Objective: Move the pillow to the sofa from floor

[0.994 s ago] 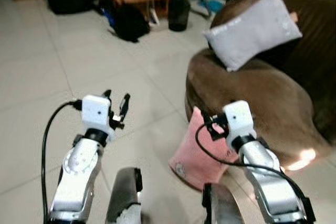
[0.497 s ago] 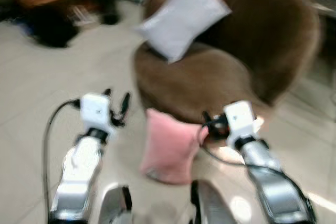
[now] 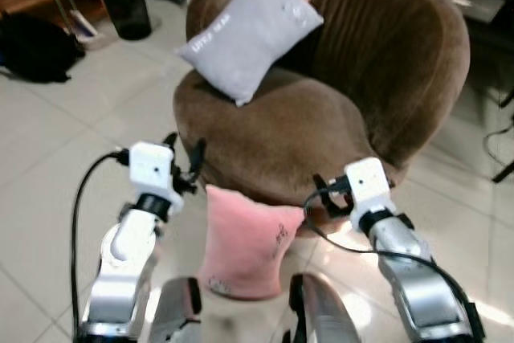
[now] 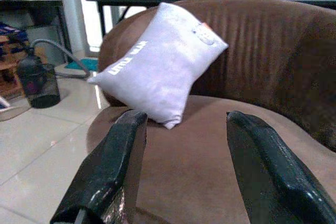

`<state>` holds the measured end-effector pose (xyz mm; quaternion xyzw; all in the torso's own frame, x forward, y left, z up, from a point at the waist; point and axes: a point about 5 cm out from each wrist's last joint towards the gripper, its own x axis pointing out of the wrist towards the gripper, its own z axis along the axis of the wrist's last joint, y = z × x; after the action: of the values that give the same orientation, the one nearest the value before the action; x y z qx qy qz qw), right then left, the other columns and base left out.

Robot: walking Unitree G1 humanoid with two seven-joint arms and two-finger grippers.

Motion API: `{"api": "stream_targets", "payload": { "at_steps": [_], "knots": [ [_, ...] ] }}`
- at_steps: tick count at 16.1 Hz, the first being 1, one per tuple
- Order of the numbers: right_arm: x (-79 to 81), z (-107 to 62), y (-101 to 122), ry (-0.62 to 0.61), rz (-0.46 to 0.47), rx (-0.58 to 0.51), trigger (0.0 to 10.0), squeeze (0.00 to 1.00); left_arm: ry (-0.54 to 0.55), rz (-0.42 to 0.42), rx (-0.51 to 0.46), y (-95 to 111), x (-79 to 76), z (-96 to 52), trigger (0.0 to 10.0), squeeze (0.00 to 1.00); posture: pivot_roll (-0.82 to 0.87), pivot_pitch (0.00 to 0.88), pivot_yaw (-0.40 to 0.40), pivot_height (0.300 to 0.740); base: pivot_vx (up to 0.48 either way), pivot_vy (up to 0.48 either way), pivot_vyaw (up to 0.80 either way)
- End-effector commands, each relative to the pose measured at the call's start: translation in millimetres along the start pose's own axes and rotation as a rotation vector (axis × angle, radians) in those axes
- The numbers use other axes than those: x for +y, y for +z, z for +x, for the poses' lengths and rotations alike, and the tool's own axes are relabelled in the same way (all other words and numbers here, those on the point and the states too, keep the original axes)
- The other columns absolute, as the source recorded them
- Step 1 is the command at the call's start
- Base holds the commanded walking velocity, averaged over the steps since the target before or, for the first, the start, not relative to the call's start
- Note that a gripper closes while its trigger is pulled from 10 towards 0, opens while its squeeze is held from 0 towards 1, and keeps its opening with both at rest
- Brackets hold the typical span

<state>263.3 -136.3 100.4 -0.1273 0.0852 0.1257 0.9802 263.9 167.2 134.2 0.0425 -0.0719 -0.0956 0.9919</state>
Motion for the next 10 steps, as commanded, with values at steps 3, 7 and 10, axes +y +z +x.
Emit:
{"api": "stream_targets", "payload": {
  "at_steps": [3, 7, 10],
  "knots": [
    [2.9, 1.8, 2.0, 0.021, 0.007, -0.014, 10.0, 0.0, 0.021, 0.013, 0.012, -2.3, 2.8, -1.0, 10.0, 0.0, -0.05, 0.066, -0.035, 0.555, 0.0, 0.0, 0.0],
    [2.4, 2.9, 1.6, 0.018, 0.003, -0.011, 10.0, 0.0, 0.025, 0.052, 0.009, -2.6, 3.6, 0.8, 10.0, 0.0, -0.05, 0.064, -0.034, 0.53, 0.0, 0.0, 0.0],
    [1.4, 4.2, -0.9, 0.018, -0.042, 0.003, 10.0, 0.0, 0.015, 0.055, -0.001, -2.6, 2.5, 1.3, 10.0, 0.0, -0.04, 0.054, -0.038, 0.53, 0.0, 0.0, 0.0]
  ]
}}
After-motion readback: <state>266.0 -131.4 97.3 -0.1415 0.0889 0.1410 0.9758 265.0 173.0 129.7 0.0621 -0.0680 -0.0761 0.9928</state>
